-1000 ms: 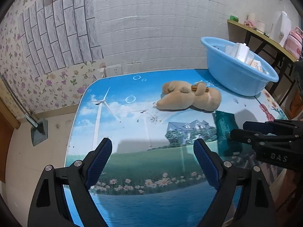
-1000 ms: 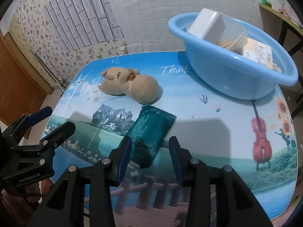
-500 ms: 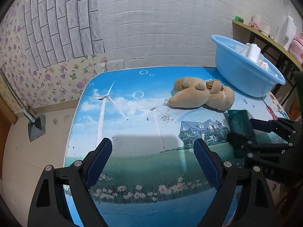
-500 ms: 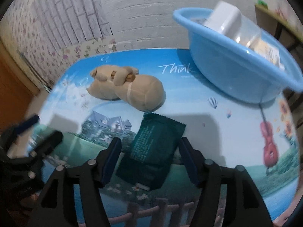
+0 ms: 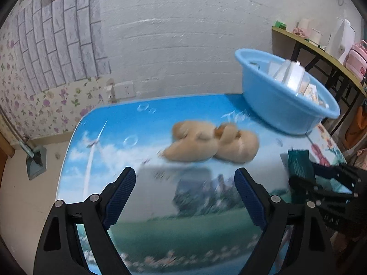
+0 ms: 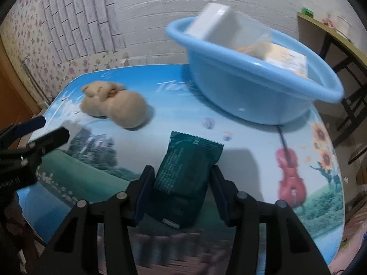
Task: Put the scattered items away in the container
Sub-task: 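Grasp the dark green packet with the right gripper while the left gripper grasps the plush toy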
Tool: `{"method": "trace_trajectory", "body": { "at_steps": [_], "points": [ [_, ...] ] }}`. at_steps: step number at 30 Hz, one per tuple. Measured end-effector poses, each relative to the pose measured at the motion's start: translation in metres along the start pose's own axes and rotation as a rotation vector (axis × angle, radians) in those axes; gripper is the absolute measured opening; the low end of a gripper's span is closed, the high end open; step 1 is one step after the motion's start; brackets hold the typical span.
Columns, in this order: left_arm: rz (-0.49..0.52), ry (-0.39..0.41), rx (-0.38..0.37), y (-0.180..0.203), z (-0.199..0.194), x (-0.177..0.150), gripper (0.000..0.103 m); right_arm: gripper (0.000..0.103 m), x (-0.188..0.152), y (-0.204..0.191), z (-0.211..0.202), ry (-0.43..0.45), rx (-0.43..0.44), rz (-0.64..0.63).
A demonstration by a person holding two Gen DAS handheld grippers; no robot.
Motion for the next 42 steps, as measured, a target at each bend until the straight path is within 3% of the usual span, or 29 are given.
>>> {"method": "trace_trajectory", "body": {
  "at_steps": [11, 13, 15, 19, 20, 21, 24, 42],
  "points": [
    [0.101, 0.082, 0.004, 0.034, 0.005, 0.045, 0.087, 0.049, 0.0, 0.039, 0.0, 0.01, 0.039, 0.059],
    [0.113, 0.069, -0.005, 0.035, 0.01, 0.048, 0.075, 0.048, 0.001, 0.04, 0.0, 0.019, 0.045, 0.053],
    [0.123, 0.04, -0.016, 0.035, 0.018, 0.049, 0.051, 0.048, 0.001, 0.042, 0.0, 0.023, 0.054, 0.051],
    [0.143, 0.043, -0.011, 0.034, 0.021, 0.048, 0.037, 0.049, 0.002, 0.044, 0.0, 0.032, 0.067, 0.047],
    [0.161, 0.042, -0.031, 0.036, 0.019, 0.047, 0.017, 0.049, 0.003, 0.044, 0.0, 0.034, 0.069, 0.045],
    [0.177, 0.034, -0.058, 0.038, 0.018, 0.045, 0.013, 0.049, 0.003, 0.044, 0.0, 0.036, 0.073, 0.042],
    [0.198, 0.045, -0.023, 0.043, 0.013, 0.039, 0.01, 0.049, 0.003, 0.047, 0.001, 0.036, 0.082, 0.045],
    [0.166, 0.134, -0.051, 0.04, -0.068, -0.008, 0.01, 0.048, -0.022, 0.043, -0.049, 0.123, 0.102, 0.035]
  ]
}}
Point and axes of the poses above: each gripper's, at about its wrist camera, not at the fingertips, and z roughly the way its jaws point, y to its right, x to its top, the point moved 1 cm from there along z, roughly the way its jaws point, and after that the axes turned 15 degrees about -y, right-handed, at the moved point
